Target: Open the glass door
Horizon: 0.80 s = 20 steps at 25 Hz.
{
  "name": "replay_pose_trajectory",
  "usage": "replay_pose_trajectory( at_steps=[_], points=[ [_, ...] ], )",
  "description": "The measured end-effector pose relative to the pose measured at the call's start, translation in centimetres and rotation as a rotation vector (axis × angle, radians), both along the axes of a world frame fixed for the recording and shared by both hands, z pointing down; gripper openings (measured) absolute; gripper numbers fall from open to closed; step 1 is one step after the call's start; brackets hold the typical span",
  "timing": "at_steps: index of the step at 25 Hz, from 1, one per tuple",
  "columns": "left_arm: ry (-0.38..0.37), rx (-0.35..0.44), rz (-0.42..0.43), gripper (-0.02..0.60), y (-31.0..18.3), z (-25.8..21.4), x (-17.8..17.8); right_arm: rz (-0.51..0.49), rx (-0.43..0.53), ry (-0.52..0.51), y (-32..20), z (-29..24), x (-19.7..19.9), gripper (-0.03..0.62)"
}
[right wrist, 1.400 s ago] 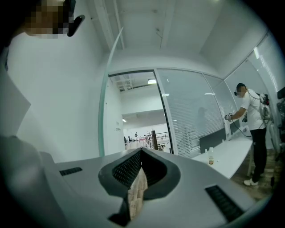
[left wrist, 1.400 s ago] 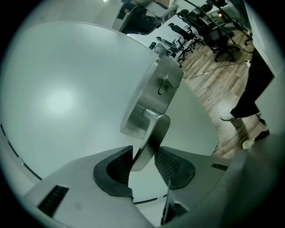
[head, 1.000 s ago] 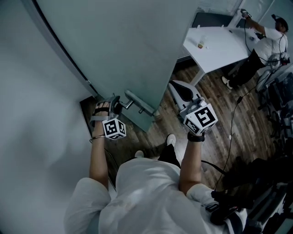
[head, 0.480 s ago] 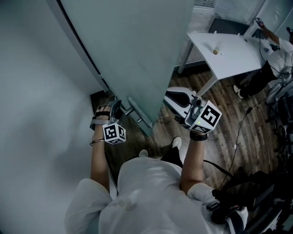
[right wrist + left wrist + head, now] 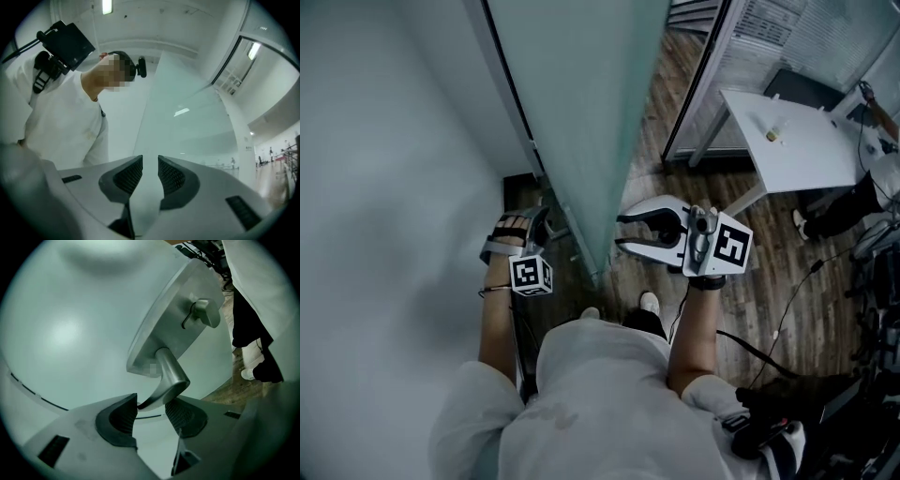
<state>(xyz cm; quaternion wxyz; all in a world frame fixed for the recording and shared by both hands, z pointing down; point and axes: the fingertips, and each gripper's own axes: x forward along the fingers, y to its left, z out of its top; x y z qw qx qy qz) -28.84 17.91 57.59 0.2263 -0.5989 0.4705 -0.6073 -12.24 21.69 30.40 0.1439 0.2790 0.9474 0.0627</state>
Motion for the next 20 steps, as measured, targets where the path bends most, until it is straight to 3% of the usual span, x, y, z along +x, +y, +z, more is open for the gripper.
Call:
replay_pose_trajectory(
  at_steps=[2, 7, 12, 15, 20],
  points=[
    [0.025, 0.008, -0.074, 0.161, 1.3, 0.7, -1.6, -0.04, 0.044, 0.027, 1.1, 0.8, -2.0, 0.083],
    [0.221, 0.103, -0.277, 0.163, 4.5, -2.0, -1.4, -0.17, 0.108, 0.07, 3.1, 0.2, -1.9, 0.083],
    [0.515, 0.308, -0.489, 0.163, 10.2, -3.9, -4.8, -0.33, 0.106, 0.095, 6.2, 1.6, -5.3, 0.083],
    [0.692, 0.462, -0.592, 0.161, 13.8, -5.2, -6.9, -0.362, 0.113, 0.099, 7.6, 2.2, -7.8, 0.083],
    [0.819, 0.685, -0.74, 0.161, 18.1, -10.7, -6.0, -0.416, 0.115, 0.1, 8.6, 0.9, -7.8, 0.083]
  ],
)
